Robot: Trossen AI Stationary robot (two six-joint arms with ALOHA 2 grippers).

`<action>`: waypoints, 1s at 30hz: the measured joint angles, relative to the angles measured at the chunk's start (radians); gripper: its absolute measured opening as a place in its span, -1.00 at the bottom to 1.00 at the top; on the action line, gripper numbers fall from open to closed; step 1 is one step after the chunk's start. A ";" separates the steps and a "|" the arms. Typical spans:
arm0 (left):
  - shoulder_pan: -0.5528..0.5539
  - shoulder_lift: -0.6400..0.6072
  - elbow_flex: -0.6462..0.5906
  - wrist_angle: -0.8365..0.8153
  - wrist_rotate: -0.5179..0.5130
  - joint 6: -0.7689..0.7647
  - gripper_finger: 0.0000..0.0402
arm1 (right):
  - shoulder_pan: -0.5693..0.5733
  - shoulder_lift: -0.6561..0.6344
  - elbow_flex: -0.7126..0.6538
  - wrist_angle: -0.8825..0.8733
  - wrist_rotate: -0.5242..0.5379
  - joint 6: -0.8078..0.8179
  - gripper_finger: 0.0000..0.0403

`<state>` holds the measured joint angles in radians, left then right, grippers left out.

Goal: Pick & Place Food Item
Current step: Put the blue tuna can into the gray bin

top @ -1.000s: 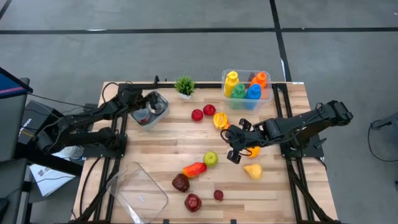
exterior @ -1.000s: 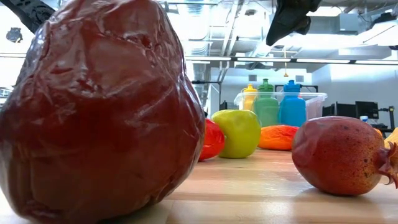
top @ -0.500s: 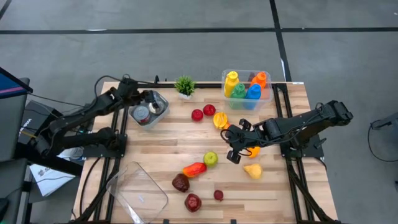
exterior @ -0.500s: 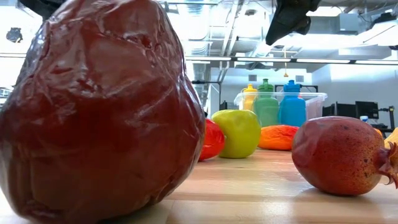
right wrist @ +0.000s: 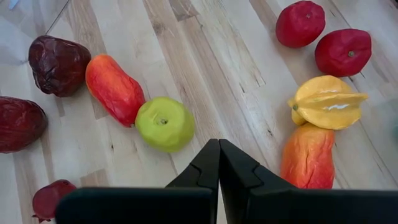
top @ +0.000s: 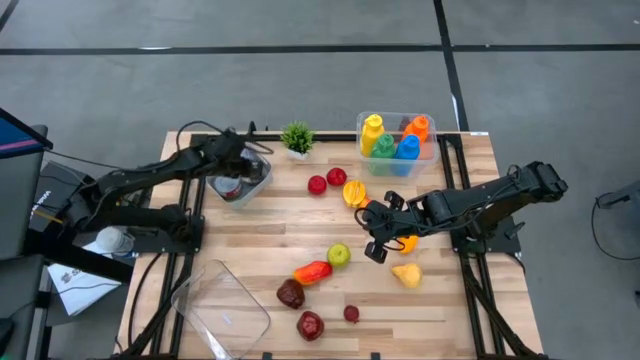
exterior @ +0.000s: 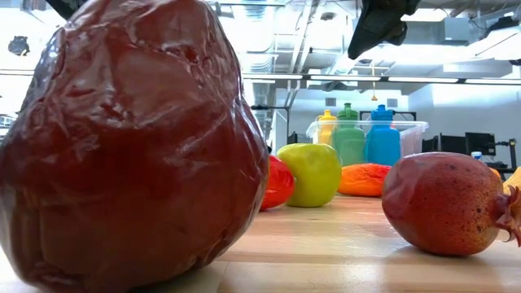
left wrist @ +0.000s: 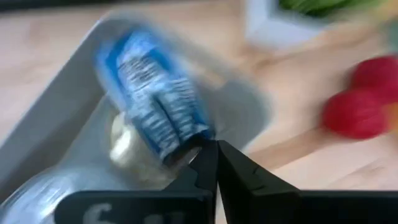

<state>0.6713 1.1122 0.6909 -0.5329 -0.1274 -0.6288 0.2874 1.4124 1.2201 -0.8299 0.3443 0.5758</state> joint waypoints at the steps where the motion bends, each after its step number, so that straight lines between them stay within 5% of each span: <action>1: 0.000 0.001 -0.001 -0.041 -0.010 -0.002 -0.99 | 0.000 0.000 0.000 0.000 0.000 0.000 -1.00; 7: -0.020 -0.088 -0.002 -0.144 -0.088 -0.018 -1.00 | 0.000 0.000 0.000 -0.009 0.000 0.000 -1.00; 16: -0.030 -0.257 -0.001 -0.016 -0.196 -0.053 -1.00 | -0.003 0.000 0.000 -0.003 0.013 -0.006 -1.00; 22: -0.031 -0.128 -0.001 0.093 -0.094 -0.008 -1.00 | -0.008 0.000 0.000 0.001 0.022 -0.008 -1.00; 30: -0.010 -0.037 -0.002 0.039 -0.135 -0.032 -1.00 | 0.008 0.000 0.000 0.000 0.022 -0.008 -1.00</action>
<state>0.6617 1.0751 0.6891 -0.4936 -0.2622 -0.6606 0.2957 1.4124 1.2201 -0.8301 0.3660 0.5682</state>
